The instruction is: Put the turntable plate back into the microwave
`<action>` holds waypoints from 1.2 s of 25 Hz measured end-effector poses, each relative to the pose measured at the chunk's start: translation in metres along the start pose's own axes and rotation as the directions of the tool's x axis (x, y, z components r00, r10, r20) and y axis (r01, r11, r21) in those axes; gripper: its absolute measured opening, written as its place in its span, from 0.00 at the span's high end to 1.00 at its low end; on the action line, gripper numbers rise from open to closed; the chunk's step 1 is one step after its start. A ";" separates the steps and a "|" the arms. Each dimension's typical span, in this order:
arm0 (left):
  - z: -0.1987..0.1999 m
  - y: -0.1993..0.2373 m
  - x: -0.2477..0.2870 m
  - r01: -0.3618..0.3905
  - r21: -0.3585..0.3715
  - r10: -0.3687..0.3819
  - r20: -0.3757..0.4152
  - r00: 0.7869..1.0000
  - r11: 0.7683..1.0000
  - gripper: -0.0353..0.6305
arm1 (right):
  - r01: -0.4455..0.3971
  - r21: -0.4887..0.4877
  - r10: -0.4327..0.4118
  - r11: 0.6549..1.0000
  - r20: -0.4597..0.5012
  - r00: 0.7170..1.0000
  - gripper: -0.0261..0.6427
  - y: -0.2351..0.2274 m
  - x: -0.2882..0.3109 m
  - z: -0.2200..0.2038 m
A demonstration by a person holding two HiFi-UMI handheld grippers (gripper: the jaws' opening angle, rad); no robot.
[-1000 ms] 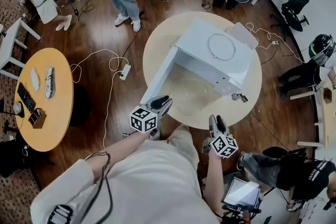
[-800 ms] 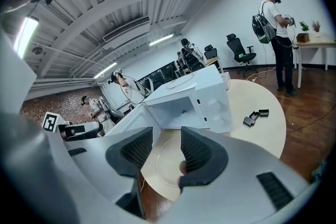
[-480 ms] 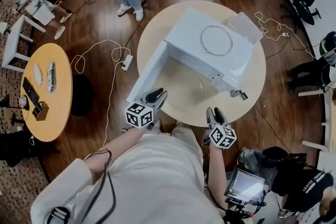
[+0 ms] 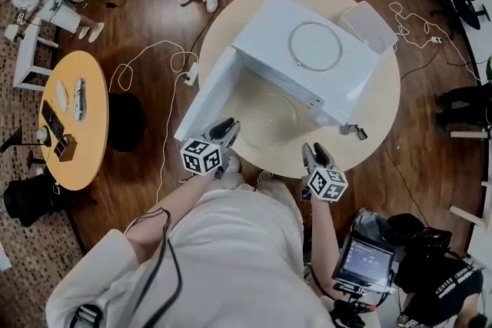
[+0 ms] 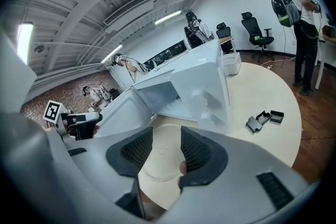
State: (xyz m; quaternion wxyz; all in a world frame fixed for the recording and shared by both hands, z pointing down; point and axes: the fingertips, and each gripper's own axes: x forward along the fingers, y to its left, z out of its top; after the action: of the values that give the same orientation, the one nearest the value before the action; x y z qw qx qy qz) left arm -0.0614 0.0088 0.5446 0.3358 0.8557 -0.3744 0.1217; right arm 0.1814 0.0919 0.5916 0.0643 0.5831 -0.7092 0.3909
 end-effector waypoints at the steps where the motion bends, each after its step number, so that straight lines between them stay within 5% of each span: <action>1: -0.003 0.004 0.001 -0.010 -0.019 0.010 0.004 1.000 1.000 0.84 | -0.007 0.000 0.007 1.000 -0.009 1.000 0.70 -0.003 0.003 -0.001; 14: -0.062 0.047 0.027 -0.148 -0.160 0.135 -0.087 0.987 0.976 0.80 | -0.090 -0.019 0.087 0.996 -0.141 0.986 0.70 -0.029 0.048 -0.037; 21: -0.086 0.062 0.050 -0.184 -0.122 0.162 -0.166 0.973 0.975 0.80 | -0.125 -0.014 0.119 0.992 -0.212 0.970 0.70 -0.030 0.073 -0.063; 30: -0.121 0.099 0.067 -0.203 -0.074 0.173 -0.296 0.939 0.976 0.77 | -0.072 0.010 0.072 0.997 -0.265 0.962 0.73 -0.043 0.102 -0.088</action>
State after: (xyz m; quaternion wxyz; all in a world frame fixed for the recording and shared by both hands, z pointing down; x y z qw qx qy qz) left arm -0.0812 0.0028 0.7137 0.4171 0.7707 -0.4075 0.2569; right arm 0.1551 0.0679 0.7283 0.1442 0.4996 -0.7149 0.4675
